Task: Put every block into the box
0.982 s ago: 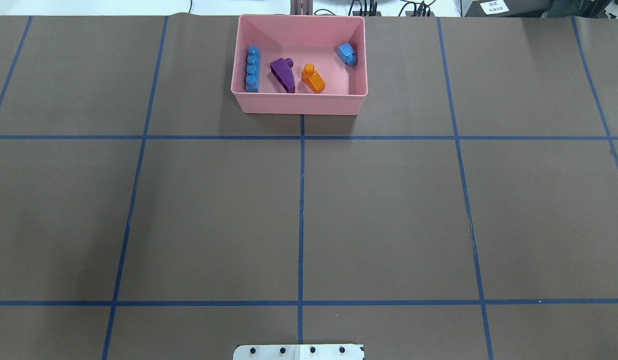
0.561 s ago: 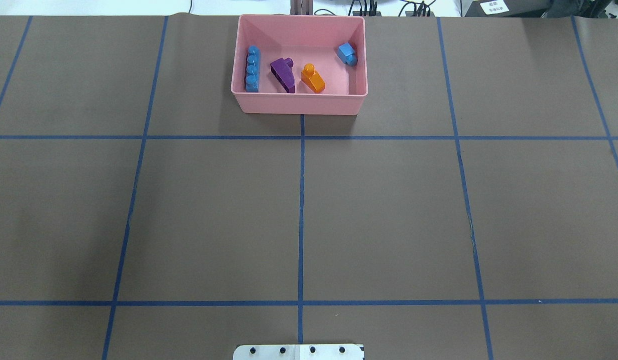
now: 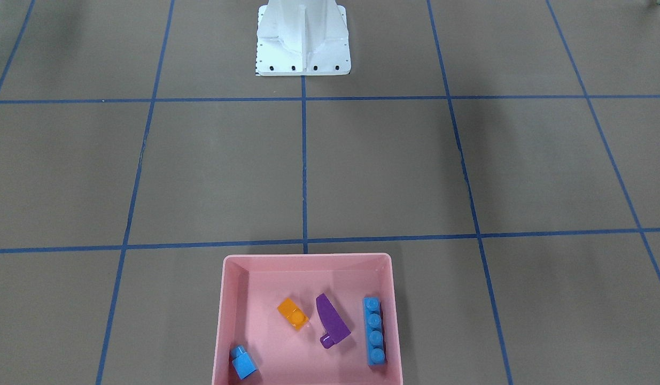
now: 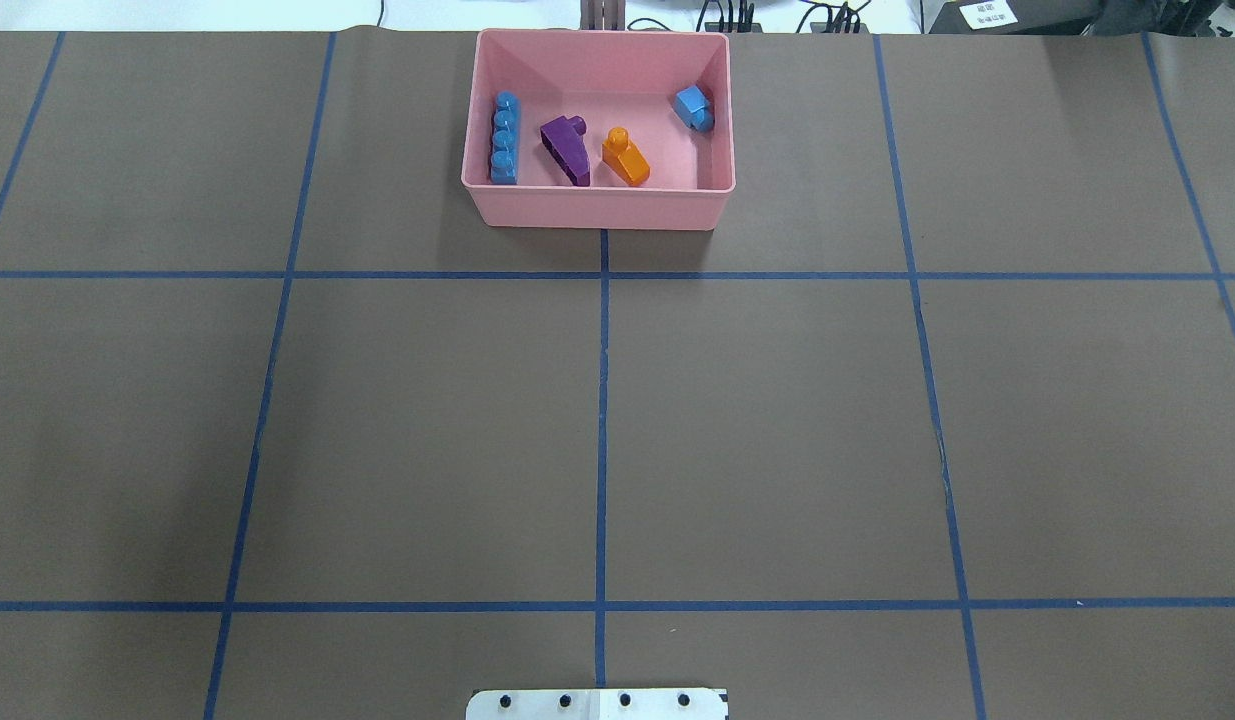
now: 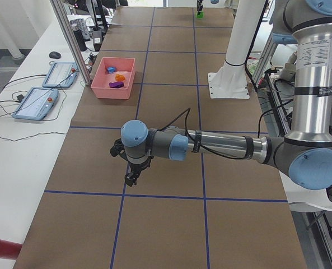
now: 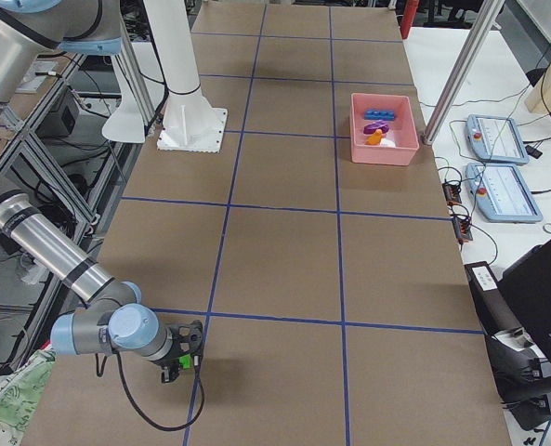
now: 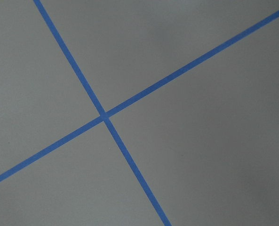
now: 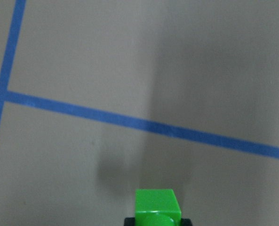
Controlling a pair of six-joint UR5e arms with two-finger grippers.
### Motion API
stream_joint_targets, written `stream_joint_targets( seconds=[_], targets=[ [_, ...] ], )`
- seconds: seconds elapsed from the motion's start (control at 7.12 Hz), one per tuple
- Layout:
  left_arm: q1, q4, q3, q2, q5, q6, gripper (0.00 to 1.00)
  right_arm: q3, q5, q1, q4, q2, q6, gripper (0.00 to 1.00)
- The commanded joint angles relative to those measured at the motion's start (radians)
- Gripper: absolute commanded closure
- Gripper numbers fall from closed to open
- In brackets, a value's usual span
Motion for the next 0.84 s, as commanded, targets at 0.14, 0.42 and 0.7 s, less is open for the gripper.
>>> stream_joint_targets(
  seconds=[0.14, 0.42, 0.7],
  targets=[
    [-0.002, 0.002, 0.005, 0.025, 0.006, -0.174, 0.00, 0.270, -0.002, 0.035, -0.566, 0.235, 0.001, 1.00],
    [-0.006, 0.001, 0.016, 0.038, 0.003, -0.207, 0.00, 0.267, -0.002, 0.035, -0.835, 0.497, 0.001, 1.00],
    [-0.008, -0.001, 0.021, 0.043, 0.003, -0.218, 0.00, 0.264, -0.005, 0.009, -1.059, 0.746, 0.060, 1.00]
  ],
)
